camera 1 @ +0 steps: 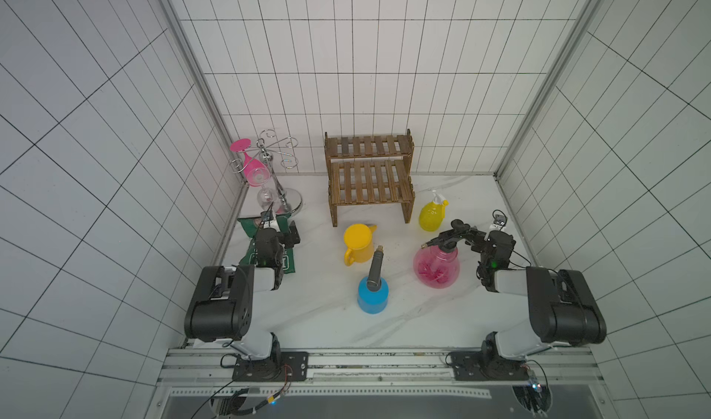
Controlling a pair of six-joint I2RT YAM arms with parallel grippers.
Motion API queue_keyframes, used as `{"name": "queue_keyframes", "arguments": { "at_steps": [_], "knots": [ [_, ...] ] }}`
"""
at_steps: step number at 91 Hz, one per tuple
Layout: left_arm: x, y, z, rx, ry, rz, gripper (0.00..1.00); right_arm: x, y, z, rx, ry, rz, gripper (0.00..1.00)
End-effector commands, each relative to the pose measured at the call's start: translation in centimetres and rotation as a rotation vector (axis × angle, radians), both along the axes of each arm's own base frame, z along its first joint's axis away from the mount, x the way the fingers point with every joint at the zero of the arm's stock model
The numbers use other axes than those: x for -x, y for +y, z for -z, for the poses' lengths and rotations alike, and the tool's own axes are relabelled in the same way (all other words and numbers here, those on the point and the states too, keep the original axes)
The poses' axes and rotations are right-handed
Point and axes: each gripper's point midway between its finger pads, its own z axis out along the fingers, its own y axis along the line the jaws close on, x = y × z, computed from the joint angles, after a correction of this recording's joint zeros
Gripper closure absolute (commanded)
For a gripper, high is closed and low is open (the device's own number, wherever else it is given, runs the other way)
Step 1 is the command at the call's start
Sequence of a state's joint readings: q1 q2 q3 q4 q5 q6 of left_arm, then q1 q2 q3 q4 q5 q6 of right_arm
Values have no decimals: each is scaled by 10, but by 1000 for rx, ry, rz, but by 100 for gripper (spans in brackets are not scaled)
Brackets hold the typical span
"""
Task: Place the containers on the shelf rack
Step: 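Pick up a container from the center of the board.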
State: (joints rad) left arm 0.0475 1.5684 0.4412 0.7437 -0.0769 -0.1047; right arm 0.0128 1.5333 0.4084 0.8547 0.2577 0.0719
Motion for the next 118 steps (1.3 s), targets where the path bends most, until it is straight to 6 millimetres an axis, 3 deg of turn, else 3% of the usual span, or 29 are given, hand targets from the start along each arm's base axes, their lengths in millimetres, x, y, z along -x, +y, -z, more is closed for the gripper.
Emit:
{"name": "queue_keyframes", "arguments": {
  "at_steps": [1, 51, 65, 75, 89, 102, 118],
  "knots": [
    [-4, -4, -12, -1, -31, 23, 2, 2, -1, 2, -9, 5, 6, 1],
    [-5, -4, -12, 0, -32, 23, 2, 2, -2, 1, -8, 0, 10, 1],
    [-5, -5, -12, -1, -31, 24, 2, 12, -8, -5, -10, -42, 52, 1],
    [-5, -5, -12, 0, -33, 24, 2, 21, -8, -21, -2, -112, 50, 1],
    [-5, -5, -11, 0, -31, 25, 2, 39, -39, -39, -17, 1, 249, 1],
    [-5, -5, -11, 0, -30, 25, 2, 47, -46, -64, -10, 48, 272, 1],
    [-5, -5, -12, -1, -32, 25, 2, 62, -46, -105, -42, -11, 265, 1]
  ]
}}
